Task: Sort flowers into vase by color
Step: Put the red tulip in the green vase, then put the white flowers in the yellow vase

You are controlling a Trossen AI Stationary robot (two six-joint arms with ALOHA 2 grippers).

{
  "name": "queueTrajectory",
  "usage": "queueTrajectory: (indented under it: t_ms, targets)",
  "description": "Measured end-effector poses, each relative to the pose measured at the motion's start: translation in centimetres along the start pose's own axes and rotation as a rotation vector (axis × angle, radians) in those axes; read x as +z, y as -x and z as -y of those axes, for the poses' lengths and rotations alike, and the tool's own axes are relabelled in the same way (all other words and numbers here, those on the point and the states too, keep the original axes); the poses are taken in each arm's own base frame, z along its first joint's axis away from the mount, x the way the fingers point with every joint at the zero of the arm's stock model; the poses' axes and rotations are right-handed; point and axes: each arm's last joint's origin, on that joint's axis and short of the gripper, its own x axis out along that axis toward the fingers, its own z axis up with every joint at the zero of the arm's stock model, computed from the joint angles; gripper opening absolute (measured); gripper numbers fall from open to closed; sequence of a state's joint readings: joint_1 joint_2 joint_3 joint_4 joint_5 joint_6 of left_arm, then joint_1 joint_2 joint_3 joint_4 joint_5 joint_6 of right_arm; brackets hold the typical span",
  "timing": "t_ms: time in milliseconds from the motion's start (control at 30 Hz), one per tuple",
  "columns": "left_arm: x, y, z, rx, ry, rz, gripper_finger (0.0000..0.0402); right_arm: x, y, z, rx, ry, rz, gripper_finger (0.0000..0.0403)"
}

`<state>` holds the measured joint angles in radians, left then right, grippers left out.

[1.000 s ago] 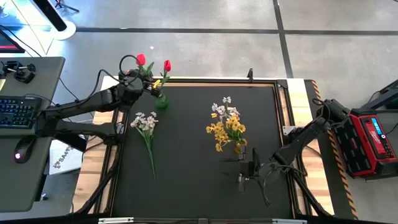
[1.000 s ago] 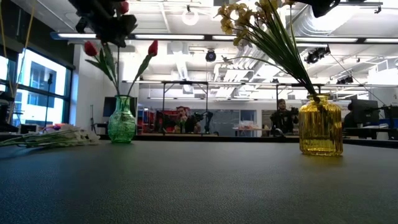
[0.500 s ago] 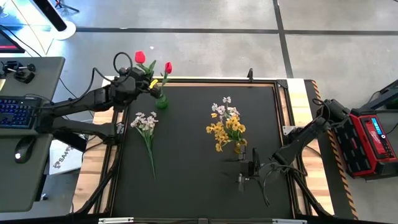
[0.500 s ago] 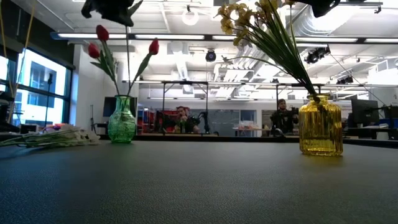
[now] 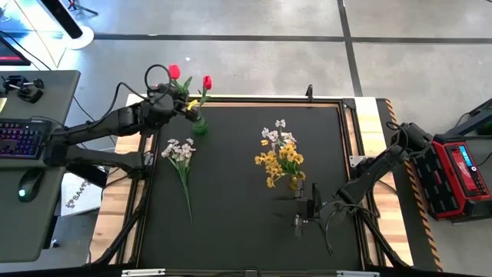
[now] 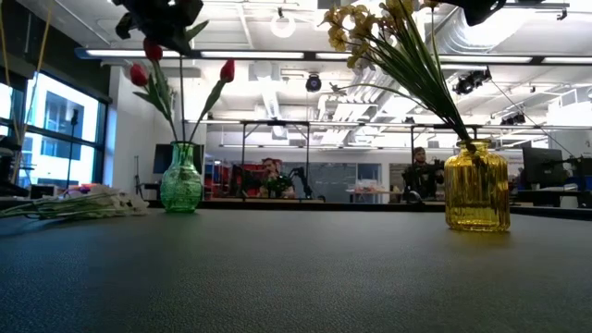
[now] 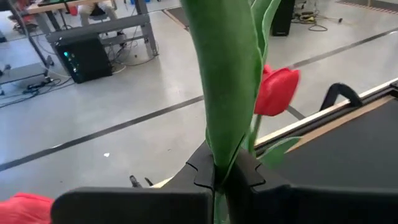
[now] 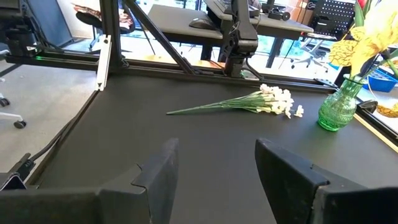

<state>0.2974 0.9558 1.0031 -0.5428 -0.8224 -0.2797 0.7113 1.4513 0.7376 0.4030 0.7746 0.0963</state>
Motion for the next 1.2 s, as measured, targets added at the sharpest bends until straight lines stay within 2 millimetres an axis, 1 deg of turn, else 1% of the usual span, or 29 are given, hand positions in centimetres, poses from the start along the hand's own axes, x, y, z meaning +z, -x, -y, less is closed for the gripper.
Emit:
queueTrajectory:
  t_ms: [100,167,267,433,533,633,800,900,1033,1200]
  targets:
    - [-0.4,-0.4,-0.2,0.014,-0.002,-0.023,0.0003,0.0,0.0,0.0,0.002,0.000,0.001,0.0199]
    - [-0.6,-0.7,-0.3,0.009,0.004,-0.048,0.0016,0.0,0.0,-0.1,0.002,0.000,0.000,0.0199]
    - [-0.7,-1.2,-0.4,-0.004,0.007,-0.071,0.0053,0.0,0.0,-0.1,0.002,0.000,0.001,0.0199]
    - [-0.6,-1.4,-1.0,0.008,0.010,-0.098,0.0131,0.0,0.0,-0.1,0.002,-0.001,0.001,0.0199]
    - [0.3,-0.9,-1.9,0.007,0.031,-0.146,0.0166,0.0,0.0,-0.1,0.002,-0.001,0.001,0.0199]
    - [1.4,-0.1,-2.7,0.010,0.036,-0.187,0.0184,0.0,0.0,-0.1,0.002,-0.001,0.001,0.0199]
    - [4.0,2.0,-3.3,-0.049,0.063,-0.205,0.0185,0.0,0.0,-0.1,0.003,-0.001,0.001,0.0199]
    - [5.1,3.0,-2.7,-0.098,0.046,-0.209,0.0176,0.0,0.0,-0.1,0.003,0.000,0.001,0.0199]
    - [5.6,4.2,-0.7,-0.178,0.003,-0.234,0.0159,0.0,0.0,-0.1,0.002,0.000,0.001,0.0199]
    - [4.8,5.2,2.6,-0.214,-0.106,-0.331,0.0138,0.0,0.0,-0.1,0.003,0.000,0.000,0.0199]
